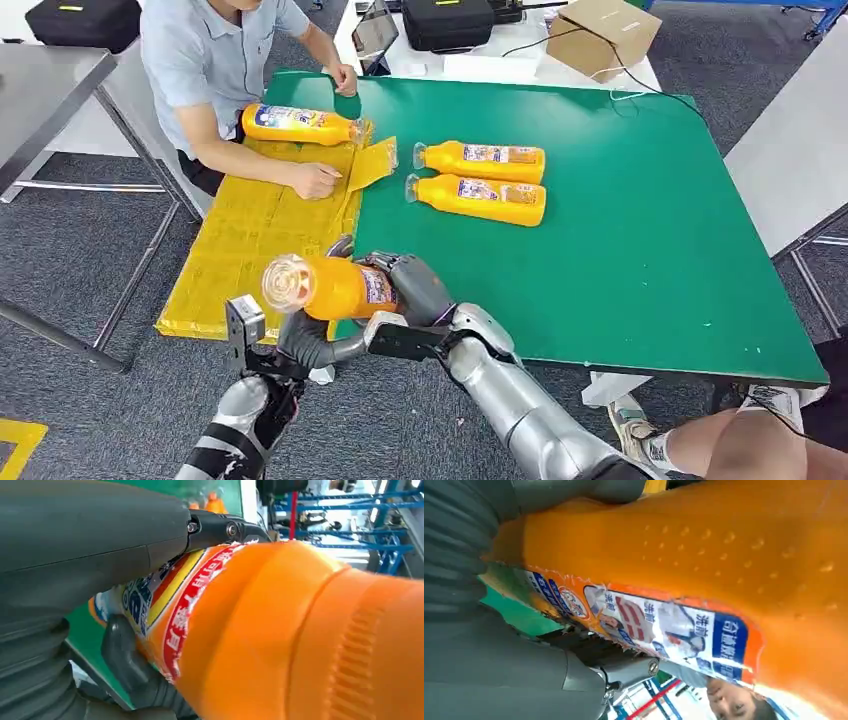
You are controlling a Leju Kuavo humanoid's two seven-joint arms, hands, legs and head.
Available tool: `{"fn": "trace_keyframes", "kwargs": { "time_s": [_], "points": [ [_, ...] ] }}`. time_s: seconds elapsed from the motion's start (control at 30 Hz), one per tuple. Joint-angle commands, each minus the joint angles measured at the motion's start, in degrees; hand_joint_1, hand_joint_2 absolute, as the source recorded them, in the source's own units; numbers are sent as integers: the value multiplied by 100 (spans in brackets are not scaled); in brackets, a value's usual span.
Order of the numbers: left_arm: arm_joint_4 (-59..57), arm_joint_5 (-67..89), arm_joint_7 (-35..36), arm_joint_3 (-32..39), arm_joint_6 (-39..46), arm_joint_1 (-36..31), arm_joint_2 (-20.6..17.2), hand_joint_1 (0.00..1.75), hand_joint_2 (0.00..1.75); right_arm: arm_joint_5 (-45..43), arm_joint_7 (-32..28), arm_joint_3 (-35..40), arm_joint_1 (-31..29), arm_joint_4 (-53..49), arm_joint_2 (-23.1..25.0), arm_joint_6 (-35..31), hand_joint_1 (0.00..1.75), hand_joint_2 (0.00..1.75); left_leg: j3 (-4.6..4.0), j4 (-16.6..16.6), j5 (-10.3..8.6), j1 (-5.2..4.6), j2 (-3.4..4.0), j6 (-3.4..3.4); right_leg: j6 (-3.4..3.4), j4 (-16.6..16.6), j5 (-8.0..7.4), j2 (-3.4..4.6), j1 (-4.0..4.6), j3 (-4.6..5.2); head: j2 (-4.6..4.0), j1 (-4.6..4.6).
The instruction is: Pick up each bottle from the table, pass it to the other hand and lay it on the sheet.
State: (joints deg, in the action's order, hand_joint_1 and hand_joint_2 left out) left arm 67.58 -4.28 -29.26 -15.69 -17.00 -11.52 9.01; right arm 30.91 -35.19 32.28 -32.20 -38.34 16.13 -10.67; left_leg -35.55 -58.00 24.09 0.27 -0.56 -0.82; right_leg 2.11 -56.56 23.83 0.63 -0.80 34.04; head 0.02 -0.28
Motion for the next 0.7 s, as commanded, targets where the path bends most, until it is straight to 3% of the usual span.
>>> {"fn": "trace_keyframes", "kwargs": {
  "time_s": [0.03,0.1,0.13,0.17,0.2,0.23,0.4,0.47,0.5,0.53,0.57,0.6,0.7],
  "points": [
    [-760,10,224,-148,308,-508,129,0,175,40,18,391,-286,526,22,100,168,175,8,1,2,1,-5,2,-5,1,4,-11,2,-11,0,0],
    [-824,-36,233,-130,317,-531,145,0,175,42,2,414,-293,527,22,132,166,175,12,1,3,2,-5,3,-6,3,5,-11,4,-16,0,0],
    [-865,-86,233,-124,318,-556,152,31,175,26,-36,439,-296,531,26,195,166,175,22,1,7,2,-3,4,-8,2,9,-13,4,-26,0,0],
    [-941,-192,204,-106,295,-614,169,145,175,17,-87,492,-292,537,46,244,162,175,12,2,2,0,-5,2,-5,2,5,-11,2,-15,0,0],
    [-970,-248,196,-93,260,-637,177,168,175,14,-93,510,-289,546,56,263,162,175,23,2,6,2,-7,4,-9,2,10,-17,4,-28,0,0],
    [-1031,-384,165,-66,167,-683,197,175,175,-1,-137,554,-284,561,75,286,159,175,9,2,1,0,-4,2,-5,2,4,-11,2,-12,0,2],
    [-1056,-528,145,-33,82,-710,233,175,175,-32,-175,590,-269,581,103,302,162,175,21,1,6,5,-7,5,-9,3,9,-17,7,-27,0,0],
    [-1047,-758,114,19,-74,-713,258,175,175,-28,-224,654,-279,621,114,329,154,175,29,1,9,4,-7,6,-11,3,12,-19,6,-34,0,0],
    [-1049,-916,134,48,-218,-718,266,175,175,-27,-235,672,-278,643,123,322,141,175,17,2,4,3,-8,4,-8,3,8,-17,5,-22,0,0],
    [-1044,-991,135,66,-273,-718,269,175,175,-37,-241,674,-277,658,130,313,42,175,26,-1,9,6,-6,6,-11,3,12,-17,9,-32,0,0],
    [-1027,-1127,140,101,-369,-707,274,175,175,-84,-235,650,-263,676,145,281,16,175,13,0,4,3,-4,3,-7,1,6,-11,4,-16,0,0],
    [-1014,-1156,146,105,-396,-700,268,175,175,-89,-232,646,-254,685,144,264,0,175,24,0,9,5,-3,5,-10,3,11,-14,7,-29,0,0],
    [-952,-1255,159,120,-429,-650,247,175,175,-90,-165,633,-239,727,156,57,0,175,16,1,6,3,-6,4,-8,2,9,-14,5,-21,0,0]
  ]
}}
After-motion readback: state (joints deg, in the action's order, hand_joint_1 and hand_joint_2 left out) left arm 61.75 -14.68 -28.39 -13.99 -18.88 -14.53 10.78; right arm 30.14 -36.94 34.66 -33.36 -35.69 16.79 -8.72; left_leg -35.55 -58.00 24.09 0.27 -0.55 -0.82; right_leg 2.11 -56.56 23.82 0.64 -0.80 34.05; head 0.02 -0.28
